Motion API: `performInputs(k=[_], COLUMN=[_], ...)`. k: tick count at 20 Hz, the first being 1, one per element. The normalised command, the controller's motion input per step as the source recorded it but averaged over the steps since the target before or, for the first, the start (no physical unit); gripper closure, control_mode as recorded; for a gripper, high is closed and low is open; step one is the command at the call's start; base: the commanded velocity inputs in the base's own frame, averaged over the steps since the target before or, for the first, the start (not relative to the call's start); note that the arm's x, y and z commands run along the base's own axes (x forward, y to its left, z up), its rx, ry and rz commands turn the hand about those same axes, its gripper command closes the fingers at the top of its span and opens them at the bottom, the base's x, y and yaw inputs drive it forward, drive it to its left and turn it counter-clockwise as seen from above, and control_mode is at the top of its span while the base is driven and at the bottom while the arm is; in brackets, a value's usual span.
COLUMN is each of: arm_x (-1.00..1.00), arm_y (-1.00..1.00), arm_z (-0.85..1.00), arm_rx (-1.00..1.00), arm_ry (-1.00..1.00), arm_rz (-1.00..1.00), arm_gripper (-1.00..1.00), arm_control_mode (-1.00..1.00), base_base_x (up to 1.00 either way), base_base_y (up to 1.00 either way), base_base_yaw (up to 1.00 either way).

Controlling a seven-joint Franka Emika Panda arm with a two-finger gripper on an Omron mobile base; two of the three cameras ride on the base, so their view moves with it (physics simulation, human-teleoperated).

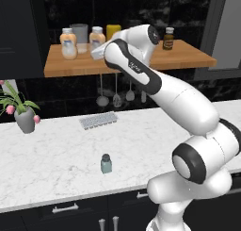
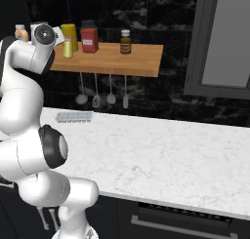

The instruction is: Put the shaker and condiment bottle from the counter next to their counterparts in the cabinet.

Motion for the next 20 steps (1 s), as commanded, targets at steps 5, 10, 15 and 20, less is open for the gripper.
performInputs(k=[5, 10, 15, 20], arm_x=[0.18, 0.03, 0.00, 0.03], arm_y=[0.22, 0.28, 0.11, 0.00], arm_z=[0.00, 0.00, 0.00, 0.00], arm_rx=[0.00, 0.00, 0.00, 0.00], arm_ry=[0.00, 0.00, 0.00, 0.00], arm_rz=[-0.01, -0.01, -0.03, -0.03], arm_gripper=[1.00, 1.00, 1.00, 1.00], arm_control_mode=[-1.00, -1.00, -1.00, -1.00], base_base_x=[0.00, 0.00, 0.00, 0.00], base_base_y=[0.00, 0.00, 0.00, 0.00], base_base_yaw=[0.00, 0.00, 0.00, 0.00])
